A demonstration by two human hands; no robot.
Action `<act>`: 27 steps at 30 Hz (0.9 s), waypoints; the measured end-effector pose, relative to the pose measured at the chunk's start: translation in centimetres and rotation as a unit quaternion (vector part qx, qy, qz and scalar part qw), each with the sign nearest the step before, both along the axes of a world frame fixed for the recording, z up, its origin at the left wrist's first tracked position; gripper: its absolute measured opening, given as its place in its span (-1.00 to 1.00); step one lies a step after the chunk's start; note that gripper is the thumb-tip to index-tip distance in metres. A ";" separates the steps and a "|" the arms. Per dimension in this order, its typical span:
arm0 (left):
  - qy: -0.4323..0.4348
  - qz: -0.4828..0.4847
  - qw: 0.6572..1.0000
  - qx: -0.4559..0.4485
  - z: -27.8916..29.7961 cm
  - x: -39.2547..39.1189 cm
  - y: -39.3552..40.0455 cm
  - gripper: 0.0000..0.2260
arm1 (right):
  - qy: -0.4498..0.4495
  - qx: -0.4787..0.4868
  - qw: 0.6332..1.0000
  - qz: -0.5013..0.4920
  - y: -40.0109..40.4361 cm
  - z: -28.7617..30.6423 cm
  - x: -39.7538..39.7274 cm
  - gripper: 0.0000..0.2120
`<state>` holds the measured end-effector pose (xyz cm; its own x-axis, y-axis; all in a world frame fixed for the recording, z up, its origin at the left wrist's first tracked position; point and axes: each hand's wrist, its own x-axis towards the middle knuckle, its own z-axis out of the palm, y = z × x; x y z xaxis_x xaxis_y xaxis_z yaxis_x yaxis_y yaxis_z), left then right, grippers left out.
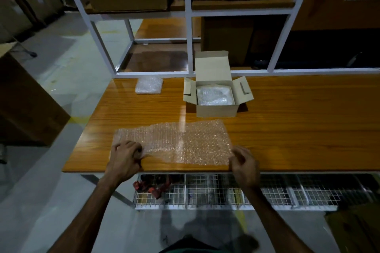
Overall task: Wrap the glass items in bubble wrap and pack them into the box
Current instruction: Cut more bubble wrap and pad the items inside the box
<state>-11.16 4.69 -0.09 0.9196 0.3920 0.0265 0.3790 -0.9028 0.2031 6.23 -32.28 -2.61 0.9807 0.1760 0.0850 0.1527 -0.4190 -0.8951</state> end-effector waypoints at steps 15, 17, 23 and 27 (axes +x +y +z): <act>0.021 0.437 0.885 -0.158 -2.4 -0.7 2.8 -0.35 | -0.149 -0.347 0.897 0.229 1.5 -3.8 1.1 -0.44; 0.006 0.456 0.865 -0.211 -4.5 -0.9 5.3 -0.41 | -0.132 -0.355 0.897 0.227 1.1 -3.3 1.1 -0.45; -0.055 0.452 0.825 -0.334 -0.7 -0.9 4.2 -0.65 | -0.080 -0.382 0.887 0.247 0.9 -1.6 1.5 -0.39; -0.140 0.431 0.799 -0.396 1.6 -0.1 3.0 -0.86 | -0.058 -0.383 0.885 0.259 0.6 -1.2 2.2 -0.36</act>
<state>-11.24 7.70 1.48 0.3002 0.8726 -0.3853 0.6298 0.1220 0.7671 8.41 -31.65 -3.83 0.7435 0.6495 -0.1592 0.5747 -0.7423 -0.3445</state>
